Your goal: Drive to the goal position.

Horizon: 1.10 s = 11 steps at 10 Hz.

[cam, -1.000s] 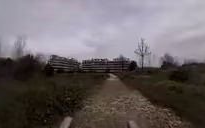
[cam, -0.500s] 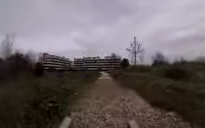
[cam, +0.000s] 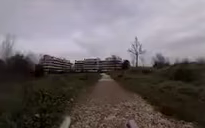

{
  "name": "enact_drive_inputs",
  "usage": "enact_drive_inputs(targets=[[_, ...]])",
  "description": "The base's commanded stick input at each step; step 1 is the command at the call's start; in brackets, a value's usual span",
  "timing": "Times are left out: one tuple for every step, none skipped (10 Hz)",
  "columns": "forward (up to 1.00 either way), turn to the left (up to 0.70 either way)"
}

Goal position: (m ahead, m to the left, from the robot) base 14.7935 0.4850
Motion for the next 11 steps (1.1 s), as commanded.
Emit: enact_drive_inputs(targets=[[0.5,0.0],[0.5,0.0],[0.5,0.0],[0.5,0.0],[0.5,0.0],[0.5,0.0],[0.5,0.0],[0.5,0.0],[0.5,0.0],[0.5,0.0],[0.5,0.0]])
